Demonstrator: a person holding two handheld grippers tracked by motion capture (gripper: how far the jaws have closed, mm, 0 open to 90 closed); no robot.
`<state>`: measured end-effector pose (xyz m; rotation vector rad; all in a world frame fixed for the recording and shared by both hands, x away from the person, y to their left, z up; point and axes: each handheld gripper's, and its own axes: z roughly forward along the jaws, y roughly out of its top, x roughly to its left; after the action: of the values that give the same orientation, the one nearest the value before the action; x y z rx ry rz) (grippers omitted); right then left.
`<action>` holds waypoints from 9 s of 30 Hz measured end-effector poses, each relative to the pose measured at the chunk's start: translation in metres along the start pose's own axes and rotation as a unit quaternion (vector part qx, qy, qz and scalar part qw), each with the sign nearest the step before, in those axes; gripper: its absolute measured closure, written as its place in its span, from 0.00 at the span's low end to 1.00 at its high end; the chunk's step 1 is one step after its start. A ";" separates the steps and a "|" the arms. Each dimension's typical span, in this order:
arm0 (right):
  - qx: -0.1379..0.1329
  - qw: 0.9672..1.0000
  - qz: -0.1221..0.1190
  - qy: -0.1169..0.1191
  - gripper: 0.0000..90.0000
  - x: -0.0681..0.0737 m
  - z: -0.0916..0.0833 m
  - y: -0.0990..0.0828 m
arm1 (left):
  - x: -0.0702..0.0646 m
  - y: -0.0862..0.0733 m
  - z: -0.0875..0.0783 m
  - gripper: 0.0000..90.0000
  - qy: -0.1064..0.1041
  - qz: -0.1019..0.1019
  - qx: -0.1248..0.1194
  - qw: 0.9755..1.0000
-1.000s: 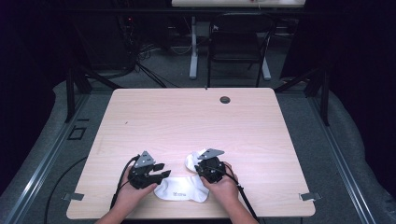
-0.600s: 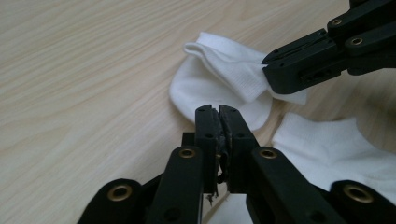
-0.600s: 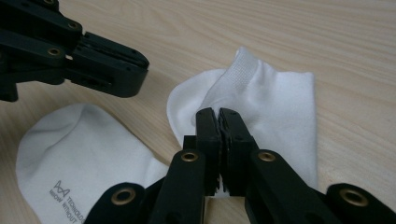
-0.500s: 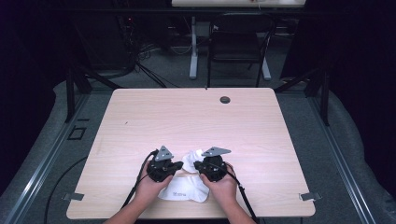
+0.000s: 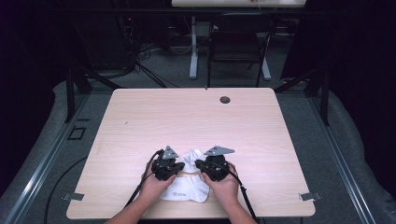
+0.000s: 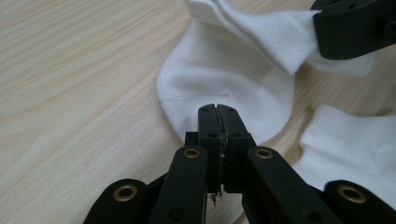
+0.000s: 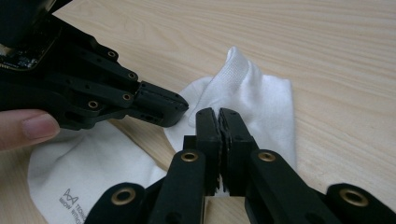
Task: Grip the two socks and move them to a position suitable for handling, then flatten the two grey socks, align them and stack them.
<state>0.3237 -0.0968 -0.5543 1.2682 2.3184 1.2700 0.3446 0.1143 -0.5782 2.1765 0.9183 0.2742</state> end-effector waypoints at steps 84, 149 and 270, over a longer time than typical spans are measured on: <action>-0.003 0.999 0.000 -0.039 0.95 -0.037 -0.016 -0.010 | 0.039 -0.013 -0.020 0.91 0.012 -0.035 -0.006 0.999; 0.030 0.998 -0.017 -0.056 0.77 -0.048 -0.015 0.000 | 0.034 0.000 -0.007 0.77 0.012 -0.023 0.009 1.000; 0.069 0.997 -0.032 0.026 0.96 0.004 -0.057 -0.040 | -0.010 -0.050 -0.070 0.98 -0.031 0.000 0.003 1.000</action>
<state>0.2674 -0.1375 -0.5494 1.2045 2.4996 1.1544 0.2799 0.1695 -0.5640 2.1789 0.8851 0.2023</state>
